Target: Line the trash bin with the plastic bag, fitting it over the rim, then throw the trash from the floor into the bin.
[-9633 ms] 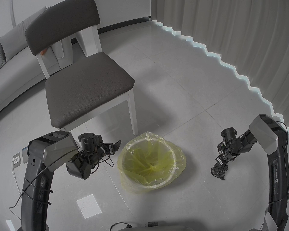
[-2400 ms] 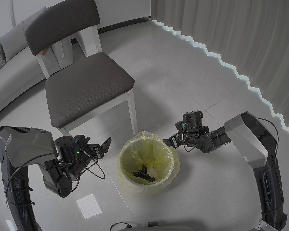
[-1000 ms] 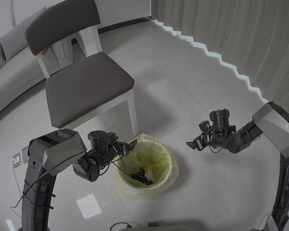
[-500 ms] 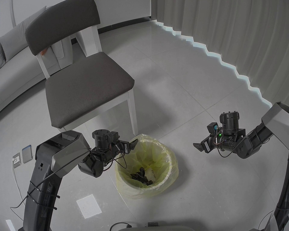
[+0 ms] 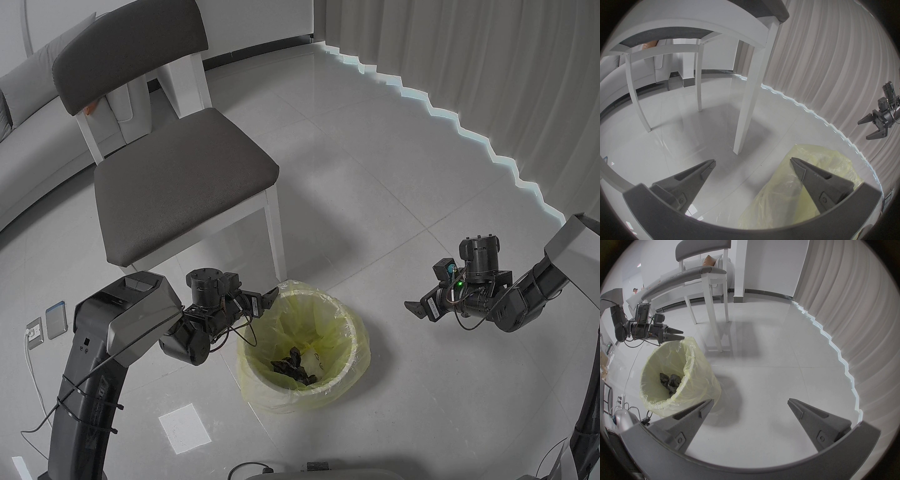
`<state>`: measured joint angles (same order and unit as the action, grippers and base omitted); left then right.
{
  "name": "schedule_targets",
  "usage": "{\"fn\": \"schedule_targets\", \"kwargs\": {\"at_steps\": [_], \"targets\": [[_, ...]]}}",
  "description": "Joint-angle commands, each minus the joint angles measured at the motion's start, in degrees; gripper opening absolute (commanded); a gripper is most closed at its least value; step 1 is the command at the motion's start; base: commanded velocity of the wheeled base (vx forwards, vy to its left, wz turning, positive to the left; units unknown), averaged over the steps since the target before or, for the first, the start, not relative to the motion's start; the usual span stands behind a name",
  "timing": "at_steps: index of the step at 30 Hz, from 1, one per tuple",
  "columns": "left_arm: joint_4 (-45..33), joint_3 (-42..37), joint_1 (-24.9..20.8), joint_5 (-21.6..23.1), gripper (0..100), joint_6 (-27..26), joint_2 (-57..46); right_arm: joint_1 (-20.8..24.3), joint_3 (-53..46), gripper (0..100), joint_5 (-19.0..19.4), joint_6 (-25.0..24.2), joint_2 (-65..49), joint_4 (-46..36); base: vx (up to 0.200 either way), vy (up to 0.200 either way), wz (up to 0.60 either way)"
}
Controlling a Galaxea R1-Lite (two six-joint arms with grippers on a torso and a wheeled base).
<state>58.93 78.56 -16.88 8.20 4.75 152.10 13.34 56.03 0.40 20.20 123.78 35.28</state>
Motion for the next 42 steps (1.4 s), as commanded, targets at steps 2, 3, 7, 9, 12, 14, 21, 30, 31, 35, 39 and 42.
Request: {"fn": "schedule_targets", "kwargs": {"at_steps": [2, 3, 7, 9, 12, 14, 21, 30, 31, 35, 39, 42], "targets": [[-1.7, 2.2, 1.1, 0.1, 100, 0.0, 1.4, 0.0, -0.5, 100, 0.0, 0.1, 0.1, 0.1, 0.0, 0.0, 0.0], [-2.0, 2.5, 1.3, 0.1, 100, 0.0, 1.4, -0.1, -0.5, 100, 0.0, 0.1, 0.2, 0.1, 0.0, 0.0, 0.0], [-3.1, 3.6, 2.2, 0.2, 100, -0.2, 2.3, 0.0, -0.5, 100, 0.0, 0.1, 0.3, 0.2, 0.0, 0.0, 0.0], [-3.6, 4.2, 2.4, 0.2, 100, -0.1, 2.7, 0.0, -0.5, 100, 0.0, 0.1, 0.3, 0.2, 0.0, 0.0, 0.0], [-4.2, 5.0, 2.8, 0.3, 100, -0.2, 3.5, 0.0, -0.5, 100, 0.0, 0.1, 0.3, 0.2, 0.0, 0.0, 0.0], [-4.8, 6.0, 2.8, 0.7, 100, -0.3, 4.4, 0.0, -0.5, 100, 0.0, 0.2, 0.3, 0.2, 0.0, 0.0, 0.0], [-5.3, 7.4, 3.2, 0.8, 100, -0.4, 5.7, 0.1, -0.7, 100, 0.0, 1.0, -0.1, 0.2, 0.0, 0.0, 0.0], [-2.4, -1.5, 9.1, 1.6, 100, -0.4, -2.0, 0.5, -0.9, 100, -0.1, 1.1, -1.2, 0.9, 0.0, 0.0, 0.0], [-1.1, -3.3, 9.8, 2.1, 100, -0.4, -3.0, 0.6, -1.1, 100, -0.1, 1.0, -1.5, 1.4, 0.0, 0.0, 0.0], [4.2, -12.8, 11.5, 4.1, 100, -0.4, -8.0, 1.9, -2.8, 100, -0.3, 0.8, -4.1, 2.3, 0.0, 0.0, 0.0], [12.0, -25.9, 11.9, 7.7, 100, -0.2, -15.3, 3.6, -6.3, 100, -1.3, 0.3, -9.3, 2.3, 0.0, 0.0, 0.0], [17.6, -34.9, 12.0, 12.4, 100, -0.3, -19.9, 4.2, -9.7, 100, -2.7, -0.6, -14.3, 2.3, 0.0, 0.0, 0.0]]}}
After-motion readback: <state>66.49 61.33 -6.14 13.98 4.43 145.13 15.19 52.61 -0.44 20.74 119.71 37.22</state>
